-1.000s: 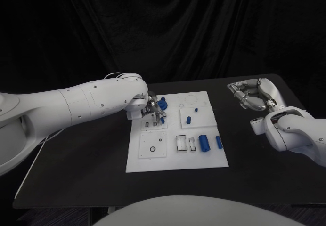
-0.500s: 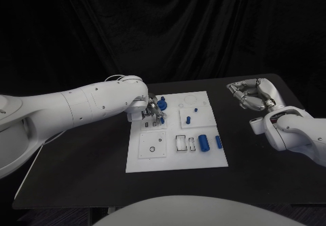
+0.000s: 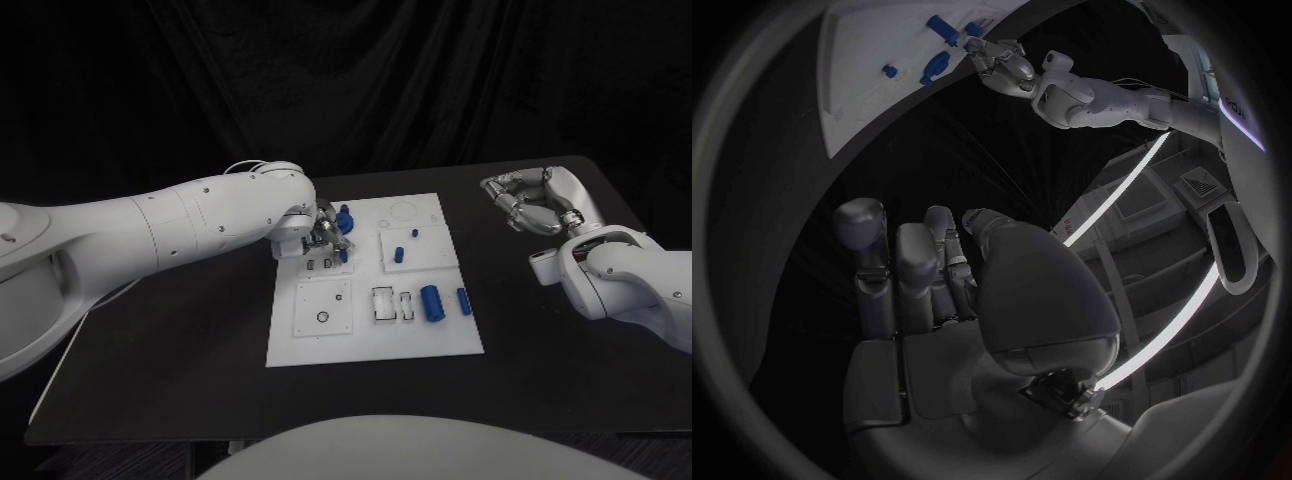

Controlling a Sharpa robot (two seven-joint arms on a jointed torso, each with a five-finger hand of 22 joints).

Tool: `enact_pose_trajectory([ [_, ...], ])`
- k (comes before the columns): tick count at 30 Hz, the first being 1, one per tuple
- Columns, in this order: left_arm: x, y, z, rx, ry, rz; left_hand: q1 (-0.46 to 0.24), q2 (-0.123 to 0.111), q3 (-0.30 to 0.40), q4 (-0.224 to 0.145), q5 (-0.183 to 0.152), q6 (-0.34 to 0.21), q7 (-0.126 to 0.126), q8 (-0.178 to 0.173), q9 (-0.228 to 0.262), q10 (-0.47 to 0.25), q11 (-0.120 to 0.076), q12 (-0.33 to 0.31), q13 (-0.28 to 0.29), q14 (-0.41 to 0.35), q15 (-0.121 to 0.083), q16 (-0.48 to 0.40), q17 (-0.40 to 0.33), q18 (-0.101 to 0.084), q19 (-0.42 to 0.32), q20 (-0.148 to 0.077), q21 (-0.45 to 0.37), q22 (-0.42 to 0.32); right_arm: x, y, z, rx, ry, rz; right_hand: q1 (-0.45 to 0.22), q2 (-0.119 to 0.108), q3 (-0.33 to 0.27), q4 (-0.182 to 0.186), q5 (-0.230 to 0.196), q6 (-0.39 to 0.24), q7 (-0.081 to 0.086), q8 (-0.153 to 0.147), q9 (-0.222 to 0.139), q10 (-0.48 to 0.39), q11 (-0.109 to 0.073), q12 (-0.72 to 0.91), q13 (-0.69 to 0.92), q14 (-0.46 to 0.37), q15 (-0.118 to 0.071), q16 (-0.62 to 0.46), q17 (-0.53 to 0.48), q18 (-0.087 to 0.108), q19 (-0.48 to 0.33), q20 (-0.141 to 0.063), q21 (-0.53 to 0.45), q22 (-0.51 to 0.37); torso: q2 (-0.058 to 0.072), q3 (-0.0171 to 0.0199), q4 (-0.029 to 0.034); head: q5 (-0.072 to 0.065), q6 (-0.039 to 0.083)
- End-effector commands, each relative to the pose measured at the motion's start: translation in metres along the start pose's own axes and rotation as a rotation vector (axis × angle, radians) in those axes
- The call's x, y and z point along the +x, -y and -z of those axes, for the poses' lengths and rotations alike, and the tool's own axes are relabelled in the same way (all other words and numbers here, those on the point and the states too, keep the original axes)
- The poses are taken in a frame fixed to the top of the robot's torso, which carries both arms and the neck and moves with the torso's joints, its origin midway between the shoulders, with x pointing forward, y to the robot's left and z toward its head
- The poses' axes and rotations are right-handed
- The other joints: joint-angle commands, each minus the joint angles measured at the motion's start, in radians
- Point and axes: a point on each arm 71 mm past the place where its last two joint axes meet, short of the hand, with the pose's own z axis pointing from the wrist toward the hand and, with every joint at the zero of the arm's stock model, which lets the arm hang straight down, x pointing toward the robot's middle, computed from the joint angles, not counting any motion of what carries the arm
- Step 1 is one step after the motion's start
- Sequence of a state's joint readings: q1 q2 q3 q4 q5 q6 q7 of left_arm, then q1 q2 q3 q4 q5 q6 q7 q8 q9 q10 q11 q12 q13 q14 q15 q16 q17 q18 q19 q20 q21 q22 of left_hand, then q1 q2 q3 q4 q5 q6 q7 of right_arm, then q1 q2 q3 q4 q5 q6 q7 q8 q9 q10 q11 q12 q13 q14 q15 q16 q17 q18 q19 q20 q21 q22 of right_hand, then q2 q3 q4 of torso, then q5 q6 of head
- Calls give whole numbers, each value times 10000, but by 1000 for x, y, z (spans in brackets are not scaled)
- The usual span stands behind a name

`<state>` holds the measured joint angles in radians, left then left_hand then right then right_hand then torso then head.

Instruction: Assemble the parts on the task board

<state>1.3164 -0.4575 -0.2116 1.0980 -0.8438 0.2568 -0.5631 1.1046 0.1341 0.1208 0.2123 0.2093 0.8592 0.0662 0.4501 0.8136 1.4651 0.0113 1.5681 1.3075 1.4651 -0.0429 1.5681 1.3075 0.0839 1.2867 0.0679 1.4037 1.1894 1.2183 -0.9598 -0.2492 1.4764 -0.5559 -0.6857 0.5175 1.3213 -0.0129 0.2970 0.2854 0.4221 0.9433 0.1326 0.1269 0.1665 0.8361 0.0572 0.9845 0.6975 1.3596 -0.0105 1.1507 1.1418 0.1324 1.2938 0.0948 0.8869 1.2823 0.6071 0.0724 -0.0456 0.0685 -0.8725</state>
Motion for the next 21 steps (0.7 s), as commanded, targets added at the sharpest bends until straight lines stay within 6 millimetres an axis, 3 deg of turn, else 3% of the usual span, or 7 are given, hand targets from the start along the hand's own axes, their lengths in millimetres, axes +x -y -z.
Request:
enact_pose_trajectory([
  [1, 2, 3, -1, 193, -125, -62, 12, -83, 58, -36, 43, 9, 41, -61, 17, 1057, -60, 27, 2633, 1057, -25, 27, 2633, 53, -39, 1, -74, -6, 2, 2, 1, 153, -105, -4, 96, -34, 60, 17, 50, 27, 37, 37, -8, 62, 22, 58, -9, 64, 10, 51, -8, 27, 74, 16, -53, 5, -7, -2, 15, 2, -1],
  [7, 3, 3, -1, 188, -183, -92, 54, -100, 122, -116, 77, 36, 35, -121, 51, 1057, -65, 27, 2633, 1057, -29, 27, 2633, 57, -44, 1, -96, -21, 2, 2, 1, 169, -121, -8, 94, -38, 62, 20, 52, 28, 37, 37, -7, 65, 23, 59, -15, 66, 10, 51, -10, 29, 73, 16, -63, 2, -17, -1, -1, 27, -1],
  [21, 5, 2, -2, 170, -320, -155, 309, -272, 750, -789, 213, 168, -5, -506, 310, 1057, -104, 27, 2633, 1057, -64, 27, 2633, 64, -19, -32, -196, -35, 3, 3, 1, 205, -158, 16, 219, -94, 134, -47, 144, 26, 28, 39, -5, 64, 9, 60, -59, 70, 0, 45, -32, 33, 86, 8, -93, 6, -35, 8, 4, 14, -1],
])
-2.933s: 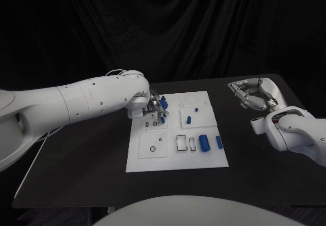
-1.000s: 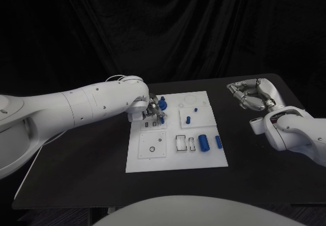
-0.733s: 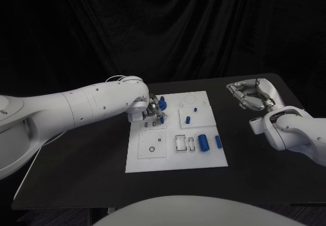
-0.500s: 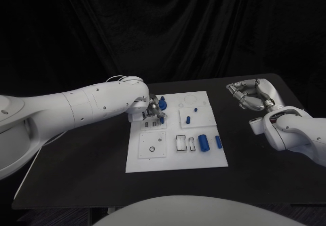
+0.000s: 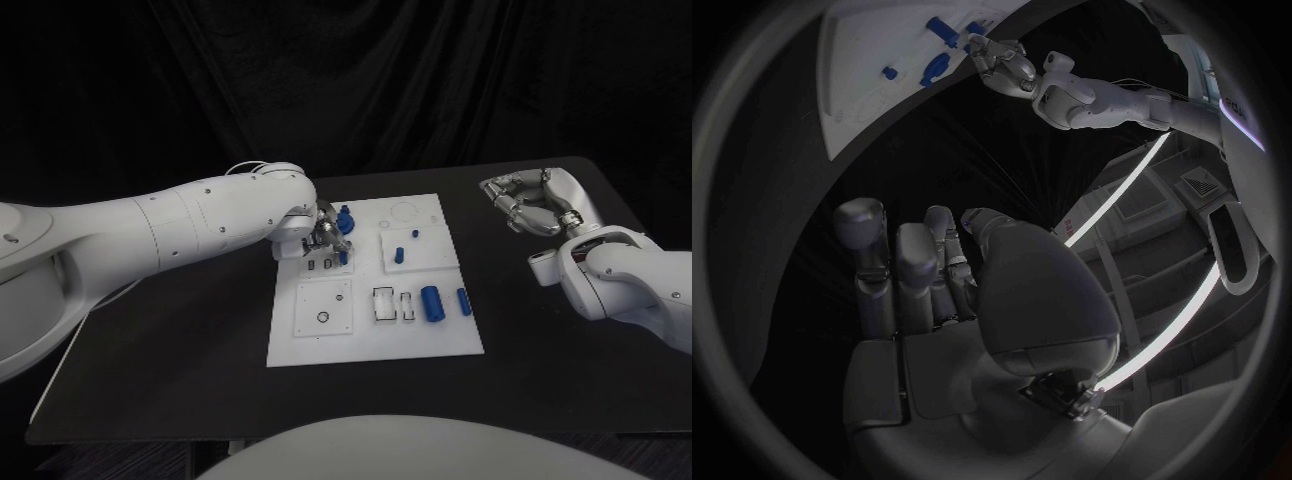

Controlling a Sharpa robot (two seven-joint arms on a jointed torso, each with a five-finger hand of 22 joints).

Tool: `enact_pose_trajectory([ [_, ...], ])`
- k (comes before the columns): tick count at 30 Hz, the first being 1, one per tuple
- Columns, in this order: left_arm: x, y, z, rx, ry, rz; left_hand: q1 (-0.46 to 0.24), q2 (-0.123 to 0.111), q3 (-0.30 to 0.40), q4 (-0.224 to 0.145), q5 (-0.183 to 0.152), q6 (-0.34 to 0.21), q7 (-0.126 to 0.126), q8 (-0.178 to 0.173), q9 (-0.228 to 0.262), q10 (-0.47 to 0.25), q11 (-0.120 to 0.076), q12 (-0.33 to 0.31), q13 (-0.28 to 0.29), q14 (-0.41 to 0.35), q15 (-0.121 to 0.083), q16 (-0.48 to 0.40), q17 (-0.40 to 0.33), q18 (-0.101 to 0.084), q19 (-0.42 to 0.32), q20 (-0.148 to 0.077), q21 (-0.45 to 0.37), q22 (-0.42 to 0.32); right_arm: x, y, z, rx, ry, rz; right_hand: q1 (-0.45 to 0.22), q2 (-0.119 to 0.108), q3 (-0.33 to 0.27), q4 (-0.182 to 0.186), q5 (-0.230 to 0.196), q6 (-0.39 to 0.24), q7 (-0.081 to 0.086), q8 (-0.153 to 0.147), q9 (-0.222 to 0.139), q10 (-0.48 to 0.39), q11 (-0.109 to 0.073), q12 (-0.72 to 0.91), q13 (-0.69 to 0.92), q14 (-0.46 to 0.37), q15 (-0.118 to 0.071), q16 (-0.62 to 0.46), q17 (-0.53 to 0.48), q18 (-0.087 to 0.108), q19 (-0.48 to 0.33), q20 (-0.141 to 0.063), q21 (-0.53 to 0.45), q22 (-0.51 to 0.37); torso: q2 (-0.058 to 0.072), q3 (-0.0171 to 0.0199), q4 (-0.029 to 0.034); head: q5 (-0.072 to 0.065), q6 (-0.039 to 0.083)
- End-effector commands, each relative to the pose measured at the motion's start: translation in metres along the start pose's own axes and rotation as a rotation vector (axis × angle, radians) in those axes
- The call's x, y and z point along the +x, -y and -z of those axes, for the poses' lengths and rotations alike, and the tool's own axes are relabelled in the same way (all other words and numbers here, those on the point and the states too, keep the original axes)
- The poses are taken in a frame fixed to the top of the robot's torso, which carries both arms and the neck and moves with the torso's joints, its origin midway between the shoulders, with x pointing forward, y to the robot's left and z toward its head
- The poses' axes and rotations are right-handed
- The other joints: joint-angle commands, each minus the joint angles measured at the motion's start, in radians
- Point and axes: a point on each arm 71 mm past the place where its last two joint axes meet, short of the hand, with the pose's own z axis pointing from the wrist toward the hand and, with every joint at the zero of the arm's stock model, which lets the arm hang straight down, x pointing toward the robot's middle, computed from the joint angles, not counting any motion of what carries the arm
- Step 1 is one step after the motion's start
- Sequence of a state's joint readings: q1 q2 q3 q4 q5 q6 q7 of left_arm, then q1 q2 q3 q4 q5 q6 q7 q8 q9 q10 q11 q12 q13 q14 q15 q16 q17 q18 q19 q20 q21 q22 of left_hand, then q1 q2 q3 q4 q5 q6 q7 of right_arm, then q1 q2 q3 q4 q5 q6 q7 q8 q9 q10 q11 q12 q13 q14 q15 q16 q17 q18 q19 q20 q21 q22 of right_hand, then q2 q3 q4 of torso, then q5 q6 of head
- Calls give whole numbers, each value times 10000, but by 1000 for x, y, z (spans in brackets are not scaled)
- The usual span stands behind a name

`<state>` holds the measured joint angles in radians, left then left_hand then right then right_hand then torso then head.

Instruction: Assemble the parts on the task board

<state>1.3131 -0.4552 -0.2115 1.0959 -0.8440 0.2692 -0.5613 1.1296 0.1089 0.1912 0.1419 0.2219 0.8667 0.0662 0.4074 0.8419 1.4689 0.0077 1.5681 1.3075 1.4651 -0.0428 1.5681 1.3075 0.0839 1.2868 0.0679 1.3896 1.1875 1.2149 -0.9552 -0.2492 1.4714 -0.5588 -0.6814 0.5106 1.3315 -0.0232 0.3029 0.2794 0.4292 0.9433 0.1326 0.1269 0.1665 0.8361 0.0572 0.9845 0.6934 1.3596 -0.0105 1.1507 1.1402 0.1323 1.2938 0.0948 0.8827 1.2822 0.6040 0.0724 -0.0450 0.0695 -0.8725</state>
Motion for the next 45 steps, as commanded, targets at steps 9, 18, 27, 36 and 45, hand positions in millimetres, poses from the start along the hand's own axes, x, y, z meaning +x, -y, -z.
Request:
enact_pose_trajectory([
  [9, 2, -1, -1, 138, -212, -77, -62, -349, 1352, -837, 1374, 214, -9, -454, 386, 1019, -84, 27, 2633, 1057, -85, 27, 2633, 64, 21, -62, -130, 26, 2, 5, 2, 205, -128, 22, 389, -96, 254, -94, 479, 36, 36, 54, 8, 45, 8, 58, -114, 71, -6, 42, -46, 33, 108, -5, -94, 29, 2, 12, -13, 72, -1],
  [18, 2, -3, -1, 143, -222, -58, -605, -702, 2843, -1477, 1926, 332, 20, -662, 849, 1019, -69, 27, 2633, 1057, -74, 27, 2633, 67, 42, -54, -197, 70, 2, 6, 3, 241, -140, 47, 429, -116, 291, -102, 579, 41, 38, 59, 12, 44, 9, 63, -135, 74, -6, 48, -47, 34, 111, -5, -108, 34, -1, 10, 1, 21, -1],
  [27, 1, -7, 0, 93, -69, 72, -770, -718, 3157, -1579, 2009, 362, 33, -714, 967, 1019, -61, 27, 2633, 1057, -72, 27, 2633, 73, 27, -47, -229, 58, 2, 7, 3, 278, -152, 55, 440, -123, 300, -105, 605, 41, 39, 59, 13, 45, 9, 65, -141, 67, -6, 36, -62, 35, 109, -5, -120, 32, 6, -4, 1, 56, -1],
  [36, 0, -20, 6, 81, 452, 495, -940, -753, 3377, -1614, 2095, 448, 28, -736, 1078, 1019, -66, 27, 2633, 1057, -77, 27, 2633, 67, 71, -48, -222, 107, 0, 9, 5, 344, -120, 85, 450, -136, 305, -110, 625, 42, 39, 60, 14, 46, 10, 67, -145, 66, -6, 33, -66, 38, 106, -6, -133, 30, 7, -6, -3, 120, -1],
  [45, -1, -37, 13, -163, 738, 812, -1036, -776, 3444, -1588, 2007, 442, 30, -796, 1098, 1019, -69, 27, 2633, 1057, -82, 27, 2633, 80, 44, -51, -258, 61, -1, 10, 5, 422, -150, 109, 488, -159, 328, -133, 676, 46, 37, 65, 17, 46, 7, 72, -157, 77, -8, 56, -47, 33, 119, -7, -114, 44, -5, 0, 9, 197, -1],
])
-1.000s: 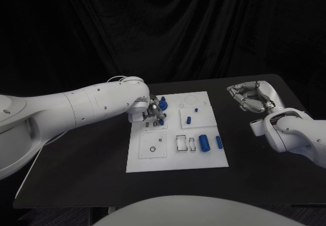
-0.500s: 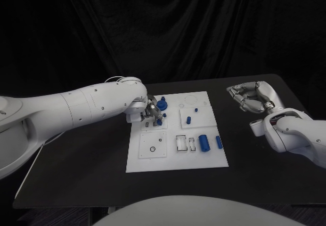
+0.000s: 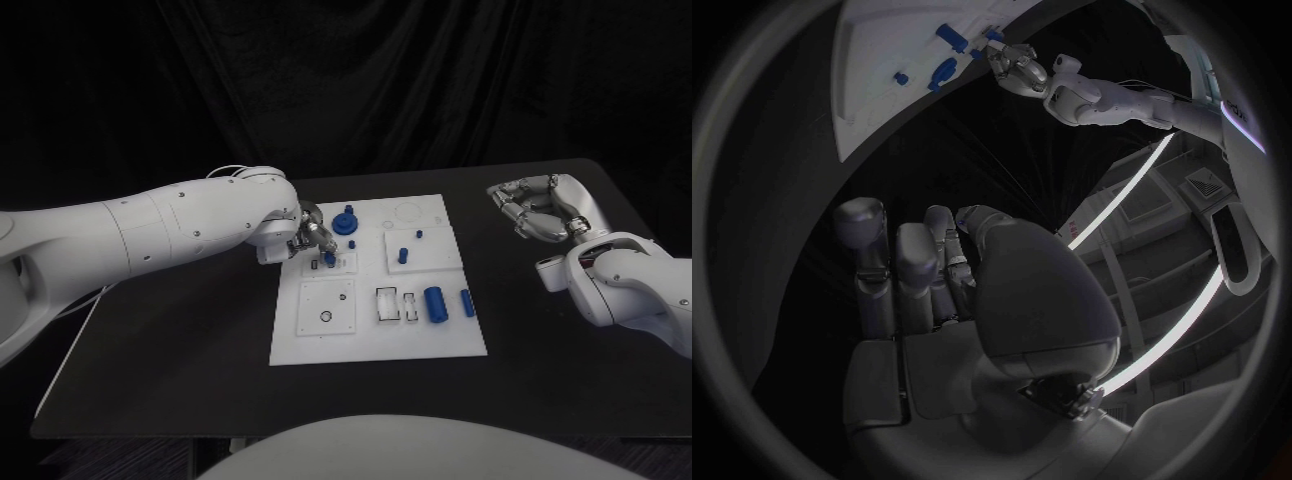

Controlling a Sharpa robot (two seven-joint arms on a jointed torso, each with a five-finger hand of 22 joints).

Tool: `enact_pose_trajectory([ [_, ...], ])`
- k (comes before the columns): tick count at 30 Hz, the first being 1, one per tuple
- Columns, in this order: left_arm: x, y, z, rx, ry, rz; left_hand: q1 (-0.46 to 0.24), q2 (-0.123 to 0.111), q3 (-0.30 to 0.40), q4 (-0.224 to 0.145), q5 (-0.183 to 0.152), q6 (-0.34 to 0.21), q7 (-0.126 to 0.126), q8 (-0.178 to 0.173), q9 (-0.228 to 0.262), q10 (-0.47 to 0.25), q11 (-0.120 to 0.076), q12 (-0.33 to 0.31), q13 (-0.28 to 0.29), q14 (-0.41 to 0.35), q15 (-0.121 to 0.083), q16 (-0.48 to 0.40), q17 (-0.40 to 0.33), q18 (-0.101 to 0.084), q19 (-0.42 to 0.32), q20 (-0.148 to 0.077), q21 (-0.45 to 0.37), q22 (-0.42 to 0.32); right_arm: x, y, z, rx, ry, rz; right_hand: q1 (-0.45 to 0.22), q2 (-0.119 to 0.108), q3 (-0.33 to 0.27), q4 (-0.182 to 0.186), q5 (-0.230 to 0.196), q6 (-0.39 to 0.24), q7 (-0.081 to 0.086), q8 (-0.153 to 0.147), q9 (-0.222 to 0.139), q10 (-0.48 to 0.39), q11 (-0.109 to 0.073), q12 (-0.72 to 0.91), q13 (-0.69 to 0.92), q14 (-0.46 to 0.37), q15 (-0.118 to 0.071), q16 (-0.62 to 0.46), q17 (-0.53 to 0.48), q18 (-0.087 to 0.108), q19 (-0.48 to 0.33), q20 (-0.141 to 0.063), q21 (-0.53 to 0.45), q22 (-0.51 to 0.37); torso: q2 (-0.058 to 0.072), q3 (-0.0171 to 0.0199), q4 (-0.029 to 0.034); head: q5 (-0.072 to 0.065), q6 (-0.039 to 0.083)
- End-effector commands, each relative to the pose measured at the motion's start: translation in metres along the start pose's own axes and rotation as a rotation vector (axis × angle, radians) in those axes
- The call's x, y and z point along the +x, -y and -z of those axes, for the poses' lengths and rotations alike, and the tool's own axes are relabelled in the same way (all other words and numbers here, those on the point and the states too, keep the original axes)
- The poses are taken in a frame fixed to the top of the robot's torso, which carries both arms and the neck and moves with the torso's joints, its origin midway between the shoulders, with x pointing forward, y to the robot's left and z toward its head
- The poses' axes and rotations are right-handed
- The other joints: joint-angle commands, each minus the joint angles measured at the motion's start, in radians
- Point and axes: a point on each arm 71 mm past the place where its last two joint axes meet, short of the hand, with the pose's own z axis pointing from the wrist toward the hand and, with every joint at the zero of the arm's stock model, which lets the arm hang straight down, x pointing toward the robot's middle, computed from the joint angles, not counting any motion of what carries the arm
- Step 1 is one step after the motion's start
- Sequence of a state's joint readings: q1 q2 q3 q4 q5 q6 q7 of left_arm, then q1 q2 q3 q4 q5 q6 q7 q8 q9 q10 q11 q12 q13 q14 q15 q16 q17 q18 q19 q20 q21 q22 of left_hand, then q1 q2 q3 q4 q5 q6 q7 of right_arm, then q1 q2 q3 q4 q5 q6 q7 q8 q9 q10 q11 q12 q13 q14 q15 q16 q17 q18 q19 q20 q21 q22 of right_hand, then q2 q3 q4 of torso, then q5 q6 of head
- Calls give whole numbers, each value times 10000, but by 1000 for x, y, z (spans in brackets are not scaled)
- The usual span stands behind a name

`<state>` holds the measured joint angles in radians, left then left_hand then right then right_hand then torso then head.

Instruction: Assemble the parts on the task board

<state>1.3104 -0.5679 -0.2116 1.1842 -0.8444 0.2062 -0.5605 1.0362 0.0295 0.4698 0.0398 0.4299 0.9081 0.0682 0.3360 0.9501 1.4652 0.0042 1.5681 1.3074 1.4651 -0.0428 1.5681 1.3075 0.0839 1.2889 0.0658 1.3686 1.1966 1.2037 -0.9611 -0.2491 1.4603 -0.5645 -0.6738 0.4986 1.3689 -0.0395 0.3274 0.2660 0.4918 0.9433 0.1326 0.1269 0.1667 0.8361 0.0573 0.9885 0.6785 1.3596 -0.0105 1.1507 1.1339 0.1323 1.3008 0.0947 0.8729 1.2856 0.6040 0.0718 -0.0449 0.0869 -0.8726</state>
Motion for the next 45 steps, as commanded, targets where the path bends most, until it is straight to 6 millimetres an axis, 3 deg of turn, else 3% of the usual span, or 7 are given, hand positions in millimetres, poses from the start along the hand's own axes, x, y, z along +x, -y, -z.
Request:
enact_pose_trajectory([
  [1, -1, -1, 1, -7, 313, 230, -115, 19, 669, -561, -93, 26, 11, -94, 16, 1056, -33, 27, 2634, 1057, -82, 27, 2633, 79, 24, -31, -50, -28, 1, 3, 1, 174, -111, 27, 123, 0, 88, -5, 62, 47, 37, 65, 16, 47, 7, 34, -11, 78, -9, 56, 14, 34, 50, -7, -18, 11, -8, 6, 13, 23, 0],
  [8, -1, -4, 2, 28, 403, 318, -234, 44, 723, -478, -332, 39, 20, -197, 21, 1056, -25, 27, 2634, 1057, -79, 27, 2633, 93, -9, -30, -104, -83, 2, 3, 2, 202, -157, 16, 150, -13, 106, -21, 95, 46, 38, 67, 18, 41, 6, 33, -21, 69, -9, 37, -8, 36, 46, -7, -36, 9, -18, 11, 36, 39, 0],
  [14, -2, -4, 2, 161, 527, 405, -322, 98, 713, -353, -629, 5, 39, -320, 39, 1056, -11, 27, 2634, 1045, -69, 20, 2606, 97, -9, -23, -138, -93, 2, 4, 3, 232, -161, 20, 167, -21, 117, -32, 113, 44, 39, 66, 18, 37, 6, 33, -27, 63, -9, 28, -20, 40, 39, -8, -59, 3, 10, -8, 31, 84, 0],
  [29, 5, -11, 1, 72, 553, 563, -368, 90, 674, -293, -689, 54, 33, -348, 55, 1056, -12, 27, 2634, 1035, -71, 13, 2581, 72, 82, -22, -89, 16, 1, 5, 3, 281, -191, 34, 186, -27, 131, -44, 135, 47, 39, 69, 20, 32, 6, 31, -34, 54, -9, 12, -37, 43, 33, -8, -79, -2, 10, -9, -11, 91, 0],
  [39, 13, -14, -3, 10, 428, 606, -402, 96, 653, -247, -697, 117, 19, -355, 66, 1056, -24, 27, 2634, 1020, -80, 4, 2547, 79, 79, -27, -106, -2, 1, 5, 3, 298, -224, 21, 217, -42, 149, -65, 166, 61, 38, 79, 26, 31, 5, 34, -44, 43, -10, -2, -53, 45, 28, -9, -95, -3, -11, 8, -14, 109, 0],
  [45, 14, -15, -4, 9, 423, 633, -411, 102, 649, -232, -699, 128, 17, -358, 68, 1056, -26, 27, 2634, 1017, -82, 2, 2540, 77, 87, -28, -103, 7, 1, 6, 3, 312, -227, 22, 217, -42, 149, -65, 166, 61, 38, 79, 26, 31, 5, 34, -44, 43, -10, -2, -53, 45, 28, -9, -95, -3, -2, -6, -2, 112, 0],
])
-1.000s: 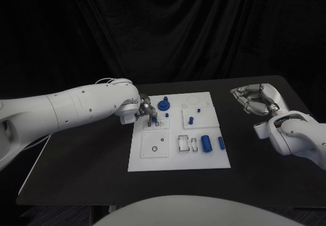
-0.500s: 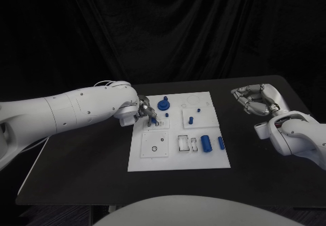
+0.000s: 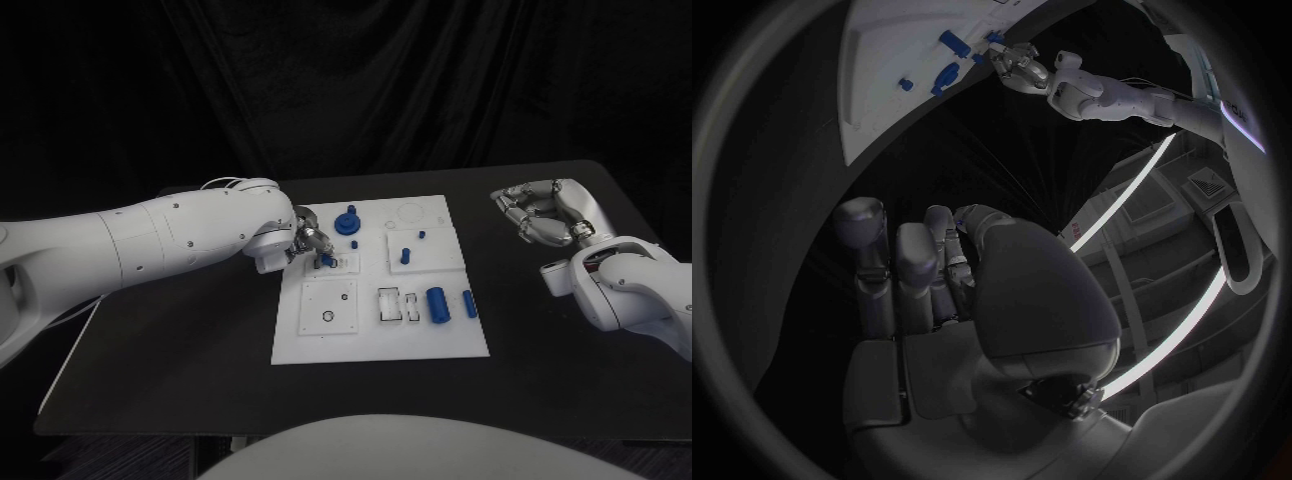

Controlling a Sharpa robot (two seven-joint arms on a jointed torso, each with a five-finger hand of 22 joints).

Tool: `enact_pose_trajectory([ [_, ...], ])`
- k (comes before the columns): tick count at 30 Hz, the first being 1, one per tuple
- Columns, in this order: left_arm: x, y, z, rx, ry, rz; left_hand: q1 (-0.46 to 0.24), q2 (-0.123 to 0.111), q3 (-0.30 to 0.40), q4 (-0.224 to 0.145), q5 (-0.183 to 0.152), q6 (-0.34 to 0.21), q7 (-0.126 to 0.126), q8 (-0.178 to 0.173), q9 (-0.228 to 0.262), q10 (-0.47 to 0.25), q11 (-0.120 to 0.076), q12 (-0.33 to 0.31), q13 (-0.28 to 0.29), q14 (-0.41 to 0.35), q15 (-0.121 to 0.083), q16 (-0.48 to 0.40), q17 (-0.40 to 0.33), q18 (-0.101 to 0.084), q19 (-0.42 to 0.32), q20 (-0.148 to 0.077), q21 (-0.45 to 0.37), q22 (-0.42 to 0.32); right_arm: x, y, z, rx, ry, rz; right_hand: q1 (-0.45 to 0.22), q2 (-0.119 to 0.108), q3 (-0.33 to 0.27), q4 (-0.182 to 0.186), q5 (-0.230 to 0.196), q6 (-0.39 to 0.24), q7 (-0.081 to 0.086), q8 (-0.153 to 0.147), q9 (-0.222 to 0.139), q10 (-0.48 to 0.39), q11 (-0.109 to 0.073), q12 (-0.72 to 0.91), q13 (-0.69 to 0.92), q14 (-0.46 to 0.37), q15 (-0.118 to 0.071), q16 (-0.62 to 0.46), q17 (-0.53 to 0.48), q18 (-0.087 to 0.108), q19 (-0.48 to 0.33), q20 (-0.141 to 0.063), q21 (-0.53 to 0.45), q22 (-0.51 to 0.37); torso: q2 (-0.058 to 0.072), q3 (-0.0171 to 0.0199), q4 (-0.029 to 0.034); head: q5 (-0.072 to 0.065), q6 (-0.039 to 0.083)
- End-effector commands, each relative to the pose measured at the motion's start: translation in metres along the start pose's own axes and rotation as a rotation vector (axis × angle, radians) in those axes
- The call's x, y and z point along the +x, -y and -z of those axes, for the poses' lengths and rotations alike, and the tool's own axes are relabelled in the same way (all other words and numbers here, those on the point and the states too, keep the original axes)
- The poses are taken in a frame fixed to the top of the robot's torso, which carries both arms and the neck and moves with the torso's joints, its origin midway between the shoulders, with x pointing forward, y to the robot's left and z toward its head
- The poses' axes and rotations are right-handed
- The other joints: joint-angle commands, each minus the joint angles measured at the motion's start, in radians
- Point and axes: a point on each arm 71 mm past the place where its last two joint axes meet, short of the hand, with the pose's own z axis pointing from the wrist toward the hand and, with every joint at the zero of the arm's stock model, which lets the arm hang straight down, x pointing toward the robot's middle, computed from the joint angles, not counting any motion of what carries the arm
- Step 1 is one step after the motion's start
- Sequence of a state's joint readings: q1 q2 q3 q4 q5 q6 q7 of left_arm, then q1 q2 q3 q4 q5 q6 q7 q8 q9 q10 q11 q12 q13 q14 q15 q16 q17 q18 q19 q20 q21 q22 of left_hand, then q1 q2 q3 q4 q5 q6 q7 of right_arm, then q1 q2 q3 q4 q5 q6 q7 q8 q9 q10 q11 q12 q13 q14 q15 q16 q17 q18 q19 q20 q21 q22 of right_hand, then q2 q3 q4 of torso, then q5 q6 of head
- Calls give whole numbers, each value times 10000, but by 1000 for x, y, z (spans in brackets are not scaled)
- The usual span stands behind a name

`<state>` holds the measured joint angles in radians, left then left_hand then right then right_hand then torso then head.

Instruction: Assemble the parts on the task board

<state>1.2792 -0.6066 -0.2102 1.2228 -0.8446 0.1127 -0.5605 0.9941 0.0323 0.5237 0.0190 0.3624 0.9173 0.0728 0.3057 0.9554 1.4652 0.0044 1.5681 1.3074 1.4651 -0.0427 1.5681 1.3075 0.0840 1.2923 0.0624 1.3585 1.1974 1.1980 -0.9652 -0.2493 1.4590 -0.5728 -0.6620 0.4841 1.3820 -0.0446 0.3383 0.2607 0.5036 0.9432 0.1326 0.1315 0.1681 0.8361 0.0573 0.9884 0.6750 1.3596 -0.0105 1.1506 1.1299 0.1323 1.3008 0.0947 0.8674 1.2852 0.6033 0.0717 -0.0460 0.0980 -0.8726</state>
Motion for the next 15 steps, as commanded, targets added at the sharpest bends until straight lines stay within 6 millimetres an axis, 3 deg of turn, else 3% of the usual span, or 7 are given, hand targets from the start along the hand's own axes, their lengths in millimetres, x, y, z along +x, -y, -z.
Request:
enact_pose_trajectory([
  [1, 4, 0, -1, 98, -23, 40, 10, 74, 111, -24, -25, 35, -29, -55, 15, 1056, -28, 27, 2634, 1017, -83, 2, 2540, 77, 53, 6, -2, -1, 1, 2, 1, 143, -98, 1, 86, 9, 40, -12, 48, 62, 38, 33, 11, 31, 6, 35, -9, 44, -10, -2, -13, 45, 28, -9, -41, 2, 3, -7, 4, 5, 0],
  [15, 7, 0, -4, 122, -31, 81, -33, 89, 78, 52, -128, 70, -40, -98, 21, 1056, -39, 27, 2634, 1007, -93, -5, 2517, 80, 57, -3, -21, -11, 2, 2, 0, 169, -134, -14, 95, 7, 47, -17, 57, 64, 38, 34, 13, 33, 6, 36, -12, 40, -10, -6, -18, 46, 24, -9, -50, 0, 4, -9, -2, 32, 0],
])
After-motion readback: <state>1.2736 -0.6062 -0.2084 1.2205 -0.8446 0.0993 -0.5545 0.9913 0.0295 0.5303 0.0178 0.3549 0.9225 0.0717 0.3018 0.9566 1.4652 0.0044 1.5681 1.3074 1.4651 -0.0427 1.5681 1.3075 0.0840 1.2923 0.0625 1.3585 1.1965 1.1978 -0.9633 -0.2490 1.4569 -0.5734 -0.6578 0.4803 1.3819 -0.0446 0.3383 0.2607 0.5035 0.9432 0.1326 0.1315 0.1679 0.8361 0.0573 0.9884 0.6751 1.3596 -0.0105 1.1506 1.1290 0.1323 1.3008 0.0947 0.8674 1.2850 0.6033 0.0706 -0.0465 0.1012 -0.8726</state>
